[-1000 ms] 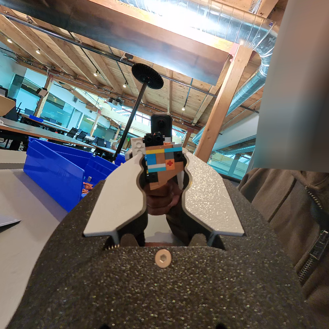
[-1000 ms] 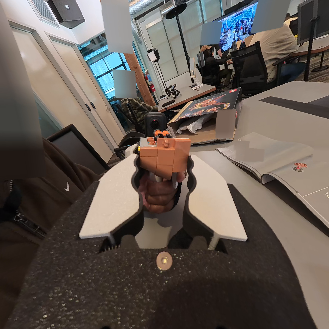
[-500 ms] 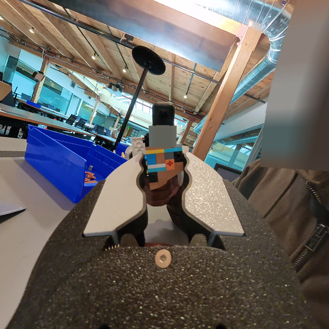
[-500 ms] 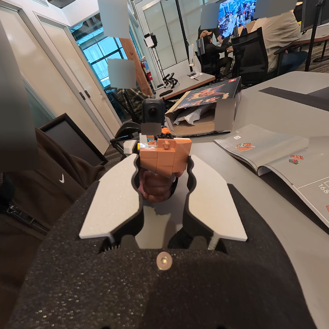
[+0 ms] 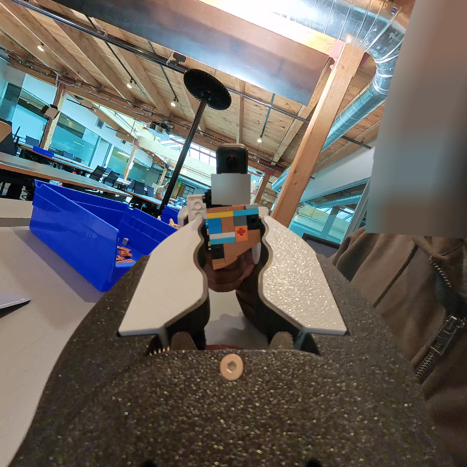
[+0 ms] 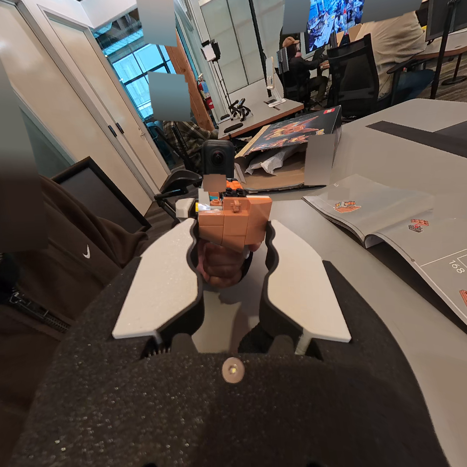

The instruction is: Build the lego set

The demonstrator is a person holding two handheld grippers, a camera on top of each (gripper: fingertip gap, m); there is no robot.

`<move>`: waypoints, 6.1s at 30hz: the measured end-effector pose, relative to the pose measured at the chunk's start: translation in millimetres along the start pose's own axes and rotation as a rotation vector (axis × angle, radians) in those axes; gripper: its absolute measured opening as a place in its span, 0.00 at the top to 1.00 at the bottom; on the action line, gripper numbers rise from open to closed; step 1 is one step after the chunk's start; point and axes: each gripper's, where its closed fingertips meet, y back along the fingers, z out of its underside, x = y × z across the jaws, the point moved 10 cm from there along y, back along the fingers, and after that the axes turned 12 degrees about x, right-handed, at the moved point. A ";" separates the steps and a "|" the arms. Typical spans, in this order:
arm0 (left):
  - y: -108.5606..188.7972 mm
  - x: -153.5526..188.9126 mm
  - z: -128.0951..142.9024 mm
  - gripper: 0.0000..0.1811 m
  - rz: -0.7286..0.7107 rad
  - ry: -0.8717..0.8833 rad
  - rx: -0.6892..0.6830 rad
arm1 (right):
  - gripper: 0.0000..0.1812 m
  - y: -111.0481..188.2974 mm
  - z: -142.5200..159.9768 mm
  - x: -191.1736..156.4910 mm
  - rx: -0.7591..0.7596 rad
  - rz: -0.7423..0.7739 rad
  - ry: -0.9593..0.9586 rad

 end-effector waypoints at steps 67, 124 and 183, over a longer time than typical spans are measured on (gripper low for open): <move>9.6 -7.4 19.1 0.78 -0.083 -0.180 -0.153 | 0.72 6.4 52.5 20.2 -0.025 -0.025 -0.024; 13.2 -9.1 23.7 0.78 -0.043 -0.187 -0.220 | 0.72 13.1 57.2 18.7 0.007 -0.016 -0.023; 19.9 -4.3 22.6 0.77 0.049 -0.332 -0.381 | 0.72 9.8 62.7 13.7 -0.069 -0.050 0.063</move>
